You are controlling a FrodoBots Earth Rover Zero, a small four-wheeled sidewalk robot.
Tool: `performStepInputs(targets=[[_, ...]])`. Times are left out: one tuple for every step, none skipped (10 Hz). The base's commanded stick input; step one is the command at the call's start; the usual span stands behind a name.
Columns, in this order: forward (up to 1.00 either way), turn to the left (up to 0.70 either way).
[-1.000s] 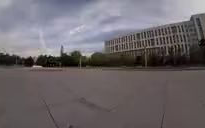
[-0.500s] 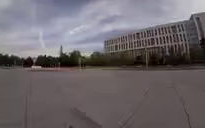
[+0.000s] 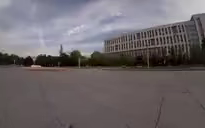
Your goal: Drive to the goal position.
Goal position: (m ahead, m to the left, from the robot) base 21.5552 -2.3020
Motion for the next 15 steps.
performStepInputs(targets=[[1.00,0.00],[1.00,0.00],[1.00,0.00],[1.00,0.00],[1.00,0.00],[1.00,0.00],[1.00,0.00],[1.00,0.00],[1.00,0.00],[1.00,0.00],[1.00,0.00],[1.00,0.00],[1.00,0.00],[1.00,0.00],[1.00,0.00]])
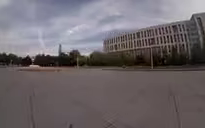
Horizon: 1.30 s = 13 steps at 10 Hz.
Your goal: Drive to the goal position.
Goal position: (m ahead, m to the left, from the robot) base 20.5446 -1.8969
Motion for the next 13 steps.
performStepInputs(targets=[[1.00,0.00],[1.00,0.00],[1.00,0.00],[1.00,0.00],[1.00,0.00],[1.00,0.00],[1.00,0.00],[1.00,0.00],[1.00,0.00],[1.00,0.00],[1.00,0.00],[1.00,0.00],[1.00,0.00]])
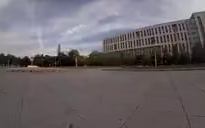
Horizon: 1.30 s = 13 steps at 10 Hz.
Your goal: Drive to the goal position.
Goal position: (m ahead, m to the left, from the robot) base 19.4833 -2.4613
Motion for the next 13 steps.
performStepInputs(targets=[[1.00,0.00],[1.00,0.00],[1.00,0.00],[1.00,0.00],[1.00,0.00],[1.00,0.00],[1.00,0.00],[1.00,0.00],[1.00,0.00],[1.00,0.00],[1.00,0.00],[1.00,0.00],[1.00,0.00]])
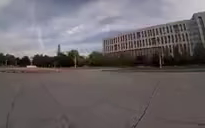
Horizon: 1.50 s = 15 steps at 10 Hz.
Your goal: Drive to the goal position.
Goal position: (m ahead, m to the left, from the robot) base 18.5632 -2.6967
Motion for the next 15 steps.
performStepInputs(targets=[[1.00,0.00],[1.00,0.00],[1.00,0.00],[1.00,0.00],[1.00,0.00],[1.00,0.00],[1.00,0.00],[1.00,0.00],[1.00,0.00],[1.00,0.00],[1.00,0.00],[1.00,0.00],[1.00,0.00],[1.00,0.00],[1.00,0.00]])
